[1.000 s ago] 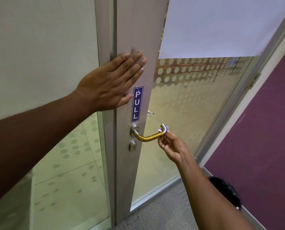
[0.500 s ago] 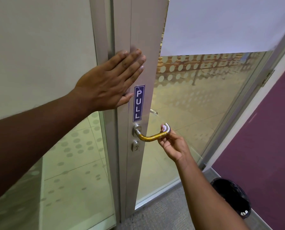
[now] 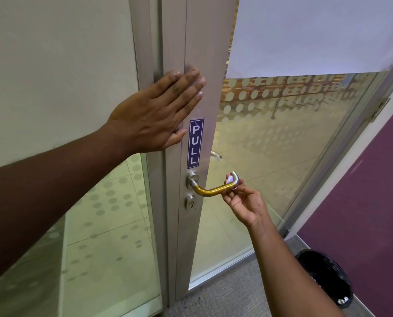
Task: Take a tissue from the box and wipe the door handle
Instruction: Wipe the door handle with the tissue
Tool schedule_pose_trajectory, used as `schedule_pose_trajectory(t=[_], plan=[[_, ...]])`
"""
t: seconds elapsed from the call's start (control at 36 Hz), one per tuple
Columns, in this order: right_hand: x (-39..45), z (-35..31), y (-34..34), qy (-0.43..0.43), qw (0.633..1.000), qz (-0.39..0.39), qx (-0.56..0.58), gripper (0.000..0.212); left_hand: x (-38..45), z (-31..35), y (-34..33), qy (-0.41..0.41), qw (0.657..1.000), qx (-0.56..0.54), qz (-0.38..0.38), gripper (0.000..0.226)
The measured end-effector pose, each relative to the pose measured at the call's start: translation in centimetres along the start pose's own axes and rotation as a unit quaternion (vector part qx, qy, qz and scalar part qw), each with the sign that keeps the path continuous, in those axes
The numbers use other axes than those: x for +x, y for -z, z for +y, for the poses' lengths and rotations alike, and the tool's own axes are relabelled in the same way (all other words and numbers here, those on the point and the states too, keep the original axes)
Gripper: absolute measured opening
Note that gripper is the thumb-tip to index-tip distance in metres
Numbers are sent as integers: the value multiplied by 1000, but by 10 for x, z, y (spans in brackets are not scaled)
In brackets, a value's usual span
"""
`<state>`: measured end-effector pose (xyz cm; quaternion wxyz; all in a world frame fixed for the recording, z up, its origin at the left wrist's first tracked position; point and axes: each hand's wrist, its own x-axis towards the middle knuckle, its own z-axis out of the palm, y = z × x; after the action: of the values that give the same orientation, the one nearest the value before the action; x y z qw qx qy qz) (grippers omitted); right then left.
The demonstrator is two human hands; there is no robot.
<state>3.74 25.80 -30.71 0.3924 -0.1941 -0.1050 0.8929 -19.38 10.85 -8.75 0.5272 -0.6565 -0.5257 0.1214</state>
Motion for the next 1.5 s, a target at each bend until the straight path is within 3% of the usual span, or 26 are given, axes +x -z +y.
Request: schedule_pose_trajectory(t=[0.22, 0.56, 0.72, 0.78, 0.86, 0.92, 1.06, 1.14, 1.31, 1.5], plan=[[-7, 6, -1, 1, 1000, -12, -2, 31, 0, 0, 0, 2, 1000, 2, 1, 80], [-17, 3, 15, 23, 992, 17, -120, 26, 0, 0, -2, -3, 1000, 0, 6, 80], [-24, -27, 15, 136, 943, 81, -292, 22, -1, 1, -3, -5, 1000, 3, 11, 80], [-25, -39, 3, 193, 902, 81, -377, 9, -1, 1, -3, -4, 1000, 1, 13, 80], [-23, -50, -21, 260, 828, 67, -493, 16, -1, 1, -3, -4, 1000, -1, 12, 80], [-19, -53, -37, 286, 753, 58, -590, 16, -1, 1, -3, -3, 1000, -2, 13, 79], [-9, -54, -70, 259, 437, 12, -861, 19, -1, 0, -5, -1, 1000, -4, 26, 79], [-6, -53, -79, 217, 306, -16, -927, 23, -1, 0, -6, 0, 1000, -6, 31, 79], [-12, -51, -86, 182, 197, -59, -962, 26, -2, 0, -8, 1, 1000, -4, 31, 80], [-23, -40, -85, 162, 132, -81, -974, 26, -2, 0, -6, 0, 1000, 7, 26, 81]])
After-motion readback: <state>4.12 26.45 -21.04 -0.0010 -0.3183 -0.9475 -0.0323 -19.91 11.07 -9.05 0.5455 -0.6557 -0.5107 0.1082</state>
